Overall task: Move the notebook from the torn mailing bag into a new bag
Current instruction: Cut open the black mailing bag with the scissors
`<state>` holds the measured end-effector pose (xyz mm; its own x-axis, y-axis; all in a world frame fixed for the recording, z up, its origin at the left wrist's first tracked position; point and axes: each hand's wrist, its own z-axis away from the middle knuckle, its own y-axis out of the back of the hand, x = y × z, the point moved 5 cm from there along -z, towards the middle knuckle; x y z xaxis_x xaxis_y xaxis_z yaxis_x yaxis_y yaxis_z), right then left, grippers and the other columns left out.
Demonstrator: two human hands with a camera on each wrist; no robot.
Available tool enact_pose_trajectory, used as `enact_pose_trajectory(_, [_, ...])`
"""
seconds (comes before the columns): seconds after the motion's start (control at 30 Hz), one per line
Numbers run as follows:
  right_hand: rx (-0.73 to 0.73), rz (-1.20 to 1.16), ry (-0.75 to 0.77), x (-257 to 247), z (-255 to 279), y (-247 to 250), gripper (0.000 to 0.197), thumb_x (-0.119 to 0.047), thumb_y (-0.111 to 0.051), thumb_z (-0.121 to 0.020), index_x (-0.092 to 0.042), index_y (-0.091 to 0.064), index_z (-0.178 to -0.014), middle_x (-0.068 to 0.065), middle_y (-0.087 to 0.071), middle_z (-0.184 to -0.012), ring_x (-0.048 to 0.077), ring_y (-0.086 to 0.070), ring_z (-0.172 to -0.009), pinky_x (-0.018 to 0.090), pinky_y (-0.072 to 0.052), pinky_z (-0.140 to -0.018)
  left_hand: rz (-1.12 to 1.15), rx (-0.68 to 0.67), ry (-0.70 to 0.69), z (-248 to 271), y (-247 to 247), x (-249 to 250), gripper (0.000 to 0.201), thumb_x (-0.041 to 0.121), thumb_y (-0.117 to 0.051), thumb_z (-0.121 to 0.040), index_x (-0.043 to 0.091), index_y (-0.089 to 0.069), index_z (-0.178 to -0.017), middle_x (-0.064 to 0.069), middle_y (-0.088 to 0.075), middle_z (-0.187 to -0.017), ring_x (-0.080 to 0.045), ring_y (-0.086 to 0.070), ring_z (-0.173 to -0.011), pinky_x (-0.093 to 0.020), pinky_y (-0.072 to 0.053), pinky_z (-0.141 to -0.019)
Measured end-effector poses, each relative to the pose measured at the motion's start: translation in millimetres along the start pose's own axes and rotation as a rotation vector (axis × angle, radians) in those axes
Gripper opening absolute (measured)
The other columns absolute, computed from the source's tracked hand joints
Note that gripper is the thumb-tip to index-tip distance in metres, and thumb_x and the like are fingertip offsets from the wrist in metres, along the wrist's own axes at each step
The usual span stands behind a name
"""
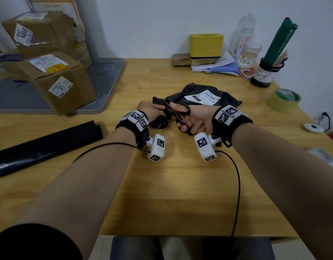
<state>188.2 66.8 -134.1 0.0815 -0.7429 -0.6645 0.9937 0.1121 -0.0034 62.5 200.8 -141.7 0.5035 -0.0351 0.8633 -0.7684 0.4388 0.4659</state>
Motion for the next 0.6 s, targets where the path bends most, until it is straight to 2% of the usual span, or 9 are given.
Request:
enact_pose_trajectory(0.1, [0.028, -0.065, 0.022, 2.3, -1.9, 2.0, 0.065, -0.082, -0.062, -0.072, -0.018, -0.055, -0.072, -0.009, -0.047, -0.060, 0.004, -0.023, -0.032, 0.017, -0.007, -0.045, -0.057, 0.001, -0.014, 2.0, -1.2, 1.4, 0.025, 0.013, -0.082, -0.077, 0.020, -0.078, -0.101, -0.003, -0.071, -0.105, -0.014, -0.063, -0.093, -0.022, -0.049, -0.084])
enact_pose_trajectory(0.27, [-0.027, -0.024, 0.000, -3.8, -4.2, 1.6, 0.072, -0.086, -0.059, -0.072, -0.014, -0.057, -0.077, -0.002, -0.055, -0.068, 0.004, -0.025, -0.031, 0.014, -0.011, -0.038, -0.139, -0.005, -0.051, 7.5, -5.7, 2.3, 0.026, 0.014, -0.078, -0.079, 0.022, -0.078, -0.104, -0.003, -0.073, -0.096, -0.015, -0.066, -0.085, -0.022, -0.049, -0.077])
enact_pose_trajectory(0.4, [-0.019, -0.023, -0.011, -7.9, -6.6, 1.3, 0.068, -0.084, -0.062, -0.068, -0.016, -0.058, -0.070, -0.005, -0.052, -0.064, 0.004, -0.024, -0.031, 0.015, -0.009, -0.043, -0.106, -0.026, -0.046, 6.1, -3.3, 1.2, 0.024, 0.015, -0.079, -0.078, 0.022, -0.078, -0.101, -0.003, -0.073, -0.095, -0.012, -0.065, -0.078, -0.021, -0.049, -0.076])
enact_pose_trajectory(0.5, [-0.017, -0.021, -0.006, -7.3, -6.6, 5.1, 0.067, -0.083, -0.059, -0.071, -0.016, -0.055, -0.071, -0.006, -0.051, -0.061, 0.004, -0.025, -0.030, 0.016, -0.009, -0.044, -0.088, -0.058, -0.041, 3.8, -3.1, 0.8, 0.026, 0.014, -0.081, -0.078, 0.020, -0.077, -0.104, -0.003, -0.072, -0.095, -0.013, -0.065, -0.082, -0.021, -0.049, -0.078])
enact_pose_trajectory(0.6, [-0.002, 0.015, -0.003, -10.5, -6.3, 3.4, 0.072, -0.084, -0.059, -0.069, -0.012, -0.058, -0.077, -0.001, -0.057, -0.067, 0.005, -0.027, -0.029, 0.013, -0.013, -0.039, -0.058, -0.086, -0.027, 2.6, -0.3, 1.3, 0.029, 0.014, -0.081, -0.078, 0.020, -0.077, -0.106, -0.001, -0.070, -0.095, -0.012, -0.065, -0.085, -0.020, -0.049, -0.081])
